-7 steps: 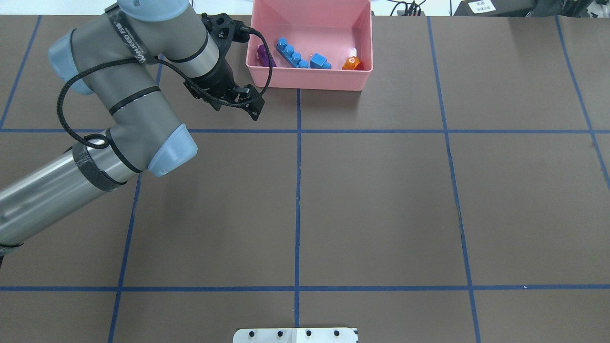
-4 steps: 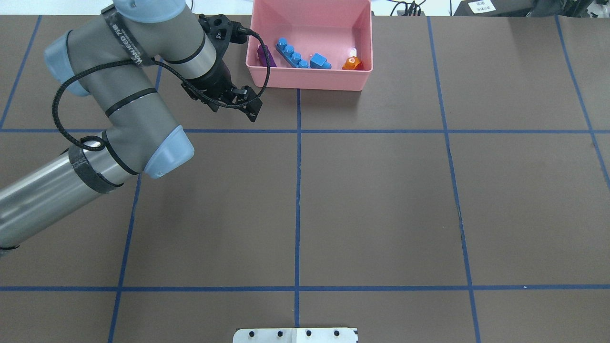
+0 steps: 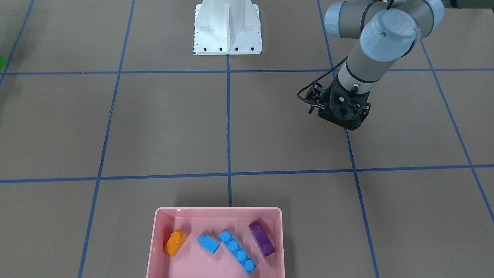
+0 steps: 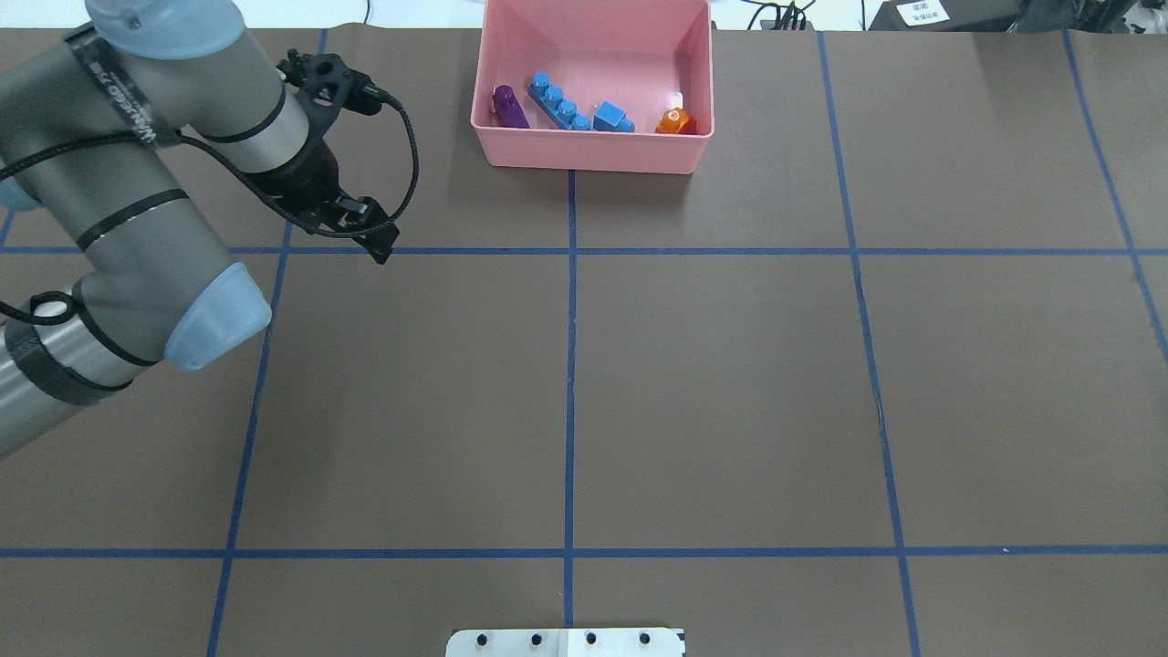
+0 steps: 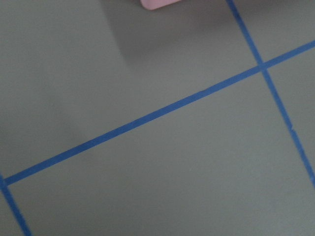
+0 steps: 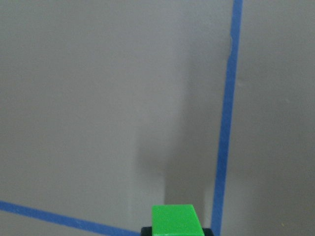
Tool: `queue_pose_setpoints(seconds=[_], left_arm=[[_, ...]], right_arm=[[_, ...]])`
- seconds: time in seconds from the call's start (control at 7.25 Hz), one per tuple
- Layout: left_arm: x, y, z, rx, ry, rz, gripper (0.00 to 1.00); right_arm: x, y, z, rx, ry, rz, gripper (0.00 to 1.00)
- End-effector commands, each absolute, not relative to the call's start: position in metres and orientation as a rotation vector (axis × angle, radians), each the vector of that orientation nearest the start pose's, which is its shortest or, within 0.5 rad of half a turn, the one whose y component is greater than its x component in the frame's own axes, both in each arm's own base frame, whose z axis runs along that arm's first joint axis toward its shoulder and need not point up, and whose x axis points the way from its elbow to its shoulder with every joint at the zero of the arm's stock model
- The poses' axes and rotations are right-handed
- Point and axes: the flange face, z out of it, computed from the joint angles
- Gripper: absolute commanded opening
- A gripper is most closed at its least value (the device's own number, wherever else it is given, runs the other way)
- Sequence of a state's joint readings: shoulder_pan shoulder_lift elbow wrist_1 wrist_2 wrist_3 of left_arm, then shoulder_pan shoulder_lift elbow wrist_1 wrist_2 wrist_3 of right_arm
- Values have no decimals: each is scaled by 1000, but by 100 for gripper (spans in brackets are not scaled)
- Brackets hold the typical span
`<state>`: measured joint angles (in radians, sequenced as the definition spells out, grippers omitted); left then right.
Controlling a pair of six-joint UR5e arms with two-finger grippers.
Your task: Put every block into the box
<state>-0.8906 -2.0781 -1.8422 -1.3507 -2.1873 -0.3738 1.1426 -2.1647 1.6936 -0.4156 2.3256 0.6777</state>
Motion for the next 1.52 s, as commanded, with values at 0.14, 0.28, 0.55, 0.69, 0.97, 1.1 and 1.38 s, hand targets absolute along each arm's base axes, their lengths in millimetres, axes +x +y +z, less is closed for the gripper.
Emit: queue_pose_setpoints(seconds=[0.14, 0.28, 0.55, 0.69, 0.97, 1.1, 1.38], left_arm=[[217, -535, 362, 112, 711, 307, 100], [179, -541, 382, 110, 696, 251, 100], [125, -535, 428, 125, 669, 330, 100], [100, -528, 451, 134, 658, 355, 100], [36, -510, 501, 183, 636, 391, 100], [4, -502, 516, 202, 625, 407, 100], [-48, -486, 557, 212, 721, 418, 100]], right_arm=[[-58, -357, 595, 162, -970, 54, 0], [-61, -390, 577, 159, -959, 75, 0], [-60, -450, 542, 142, -920, 81, 0], [-61, -480, 516, 130, -906, 85, 0], [-69, -532, 454, 103, -888, 104, 0], [-76, -561, 410, 73, -861, 124, 0], [-114, -604, 312, 34, -728, 126, 0]])
